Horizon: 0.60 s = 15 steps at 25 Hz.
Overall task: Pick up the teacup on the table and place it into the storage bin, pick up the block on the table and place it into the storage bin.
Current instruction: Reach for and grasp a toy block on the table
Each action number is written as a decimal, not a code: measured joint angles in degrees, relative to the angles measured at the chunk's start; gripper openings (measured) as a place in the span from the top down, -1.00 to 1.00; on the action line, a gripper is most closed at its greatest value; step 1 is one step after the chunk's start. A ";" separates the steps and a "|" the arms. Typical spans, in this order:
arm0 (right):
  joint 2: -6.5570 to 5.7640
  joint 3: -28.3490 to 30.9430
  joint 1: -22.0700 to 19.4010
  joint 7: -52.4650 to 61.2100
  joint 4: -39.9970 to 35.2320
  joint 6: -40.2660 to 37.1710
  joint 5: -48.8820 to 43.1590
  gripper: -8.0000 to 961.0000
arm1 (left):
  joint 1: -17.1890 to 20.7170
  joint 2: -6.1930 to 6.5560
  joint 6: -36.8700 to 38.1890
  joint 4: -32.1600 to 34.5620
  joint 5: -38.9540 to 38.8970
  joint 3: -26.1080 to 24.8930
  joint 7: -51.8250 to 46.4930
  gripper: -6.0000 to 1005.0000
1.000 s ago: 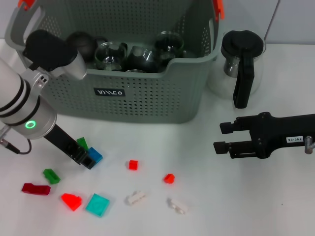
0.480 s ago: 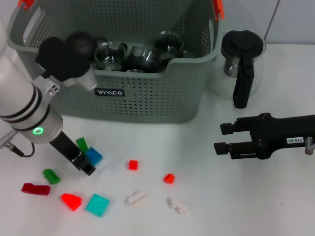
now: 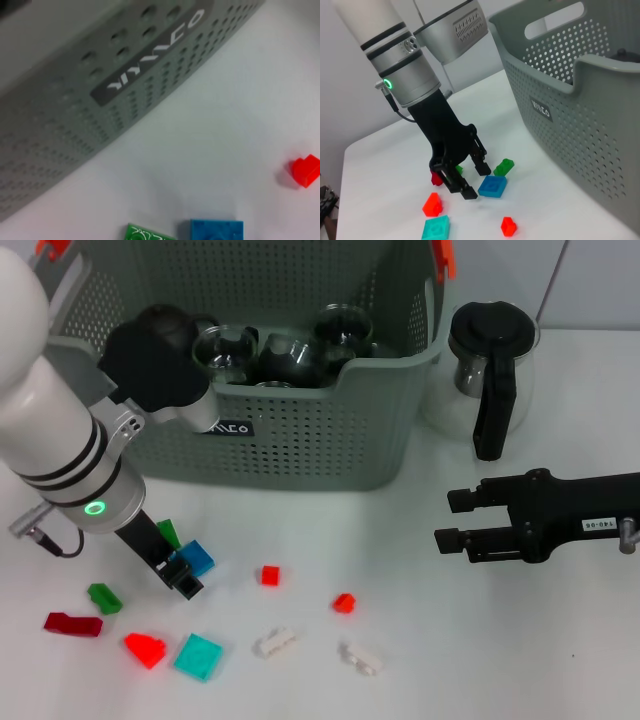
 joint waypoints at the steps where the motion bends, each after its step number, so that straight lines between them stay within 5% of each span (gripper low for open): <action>1: 0.00 0.00 0.00 0.00 0.00 0.00 0.00 -0.46 | -0.09 0.03 -0.05 0.00 0.00 0.00 -0.08 -0.18; 15: 0.00 0.00 -0.09 0.00 0.00 0.00 0.00 -0.46 | -1.88 0.84 -0.11 -3.91 0.09 -0.02 -0.47 -0.17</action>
